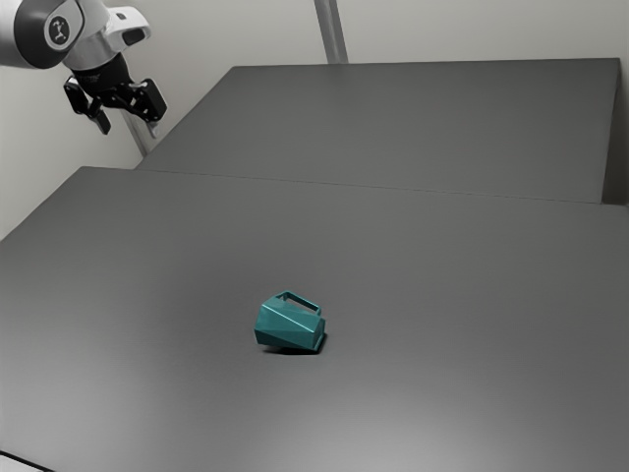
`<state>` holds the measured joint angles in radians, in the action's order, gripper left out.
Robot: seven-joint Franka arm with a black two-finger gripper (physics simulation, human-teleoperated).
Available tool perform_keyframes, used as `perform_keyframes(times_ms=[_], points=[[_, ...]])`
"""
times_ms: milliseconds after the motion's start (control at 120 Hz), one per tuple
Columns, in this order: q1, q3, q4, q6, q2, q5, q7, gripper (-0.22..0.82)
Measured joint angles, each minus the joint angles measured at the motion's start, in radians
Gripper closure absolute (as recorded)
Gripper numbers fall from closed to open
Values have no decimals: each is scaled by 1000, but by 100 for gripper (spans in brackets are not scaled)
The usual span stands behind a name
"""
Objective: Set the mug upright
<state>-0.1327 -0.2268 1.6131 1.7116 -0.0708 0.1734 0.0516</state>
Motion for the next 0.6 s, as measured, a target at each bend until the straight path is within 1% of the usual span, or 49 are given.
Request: perform_keyframes(times_ms=[308, 375, 475, 600], points=[[-3, -8, 12, 11, 5, -8, -17, 0], [4, -10, 20, 20, 27, -23, -19, 0], [10, -19, 22, 31, 75, -113, -23, 0], [-8, -61, 43, 39, 135, -284, -26, 0]])
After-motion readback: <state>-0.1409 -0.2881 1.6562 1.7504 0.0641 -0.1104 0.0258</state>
